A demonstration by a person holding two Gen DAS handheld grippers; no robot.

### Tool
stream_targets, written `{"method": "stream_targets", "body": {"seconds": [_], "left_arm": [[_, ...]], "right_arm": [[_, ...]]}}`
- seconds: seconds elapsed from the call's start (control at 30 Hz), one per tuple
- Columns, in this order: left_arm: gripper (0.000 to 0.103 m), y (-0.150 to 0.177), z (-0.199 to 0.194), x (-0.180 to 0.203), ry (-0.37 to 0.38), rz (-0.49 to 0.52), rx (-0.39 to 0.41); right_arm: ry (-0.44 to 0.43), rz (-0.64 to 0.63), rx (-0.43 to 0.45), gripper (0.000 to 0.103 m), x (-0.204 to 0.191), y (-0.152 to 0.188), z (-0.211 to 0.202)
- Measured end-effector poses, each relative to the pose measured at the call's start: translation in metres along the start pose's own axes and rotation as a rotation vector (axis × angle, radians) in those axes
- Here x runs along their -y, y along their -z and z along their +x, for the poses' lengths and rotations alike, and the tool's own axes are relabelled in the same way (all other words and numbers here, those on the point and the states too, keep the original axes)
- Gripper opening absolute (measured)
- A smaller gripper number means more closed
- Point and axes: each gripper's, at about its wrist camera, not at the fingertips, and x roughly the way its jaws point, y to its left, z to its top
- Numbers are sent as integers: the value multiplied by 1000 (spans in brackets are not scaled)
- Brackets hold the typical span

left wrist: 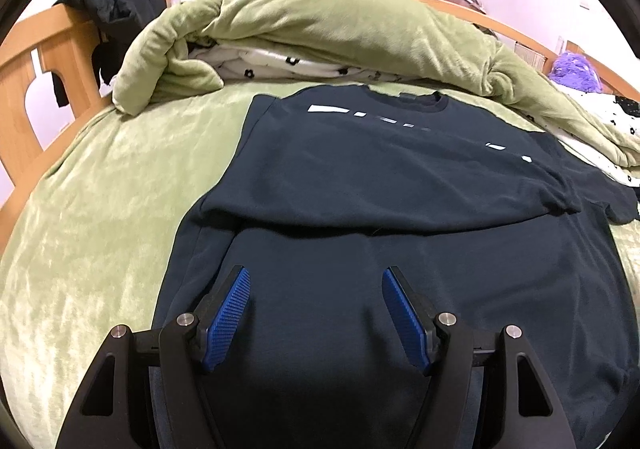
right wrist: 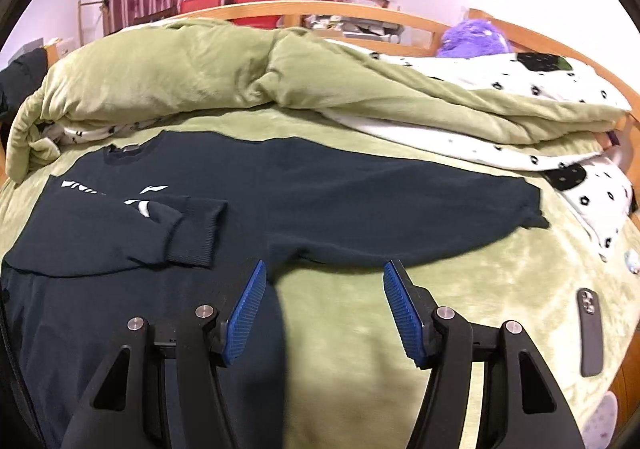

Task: Fold small clothes
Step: 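Move the right gripper to the other sleeve's cuff and close on it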

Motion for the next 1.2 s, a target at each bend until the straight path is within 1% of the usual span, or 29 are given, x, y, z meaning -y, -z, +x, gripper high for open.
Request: {"method": "stream_targets", "body": {"seconds": [0.2, 0.27, 0.3, 0.33, 0.37, 0.47, 0.57, 0.73, 0.93, 1.03, 1.13, 1.2], "left_arm": [[67, -19, -16, 7, 13, -57, 26], [67, -24, -20, 11, 1, -63, 41], [69, -27, -22, 13, -3, -65, 48], [74, -29, -21, 15, -5, -65, 52], [77, -30, -21, 17, -11, -67, 58], [78, -32, -17, 19, -20, -78, 68], [78, -36, -7, 22, -41, -84, 58], [78, -40, 9, 23, -50, -112, 43], [78, -40, 21, 29, -112, -58, 71], [78, -42, 26, 28, -121, -63, 69], [78, -41, 32, 28, -120, -64, 56], [78, -40, 35, 30, -125, -54, 47]], "right_arm": [[13, 76, -30, 61, 56, 9, 5], [14, 92, -31, 65, 71, 12, 8], [15, 97, -31, 66, 76, 13, 10], [16, 103, -30, 68, 84, 14, 13], [16, 110, -30, 69, 91, 15, 16], [8, 126, -38, 73, 109, 16, 29], [6, 137, -53, 73, 121, 16, 48], [-16, 171, -93, 73, 137, 17, 92], [-71, 262, -105, 73, 155, 7, 135], [-90, 316, -115, 73, 165, -1, 154], [-60, 350, -142, 73, 171, -6, 172], [-28, 348, -137, 72, 170, -10, 179]]}}
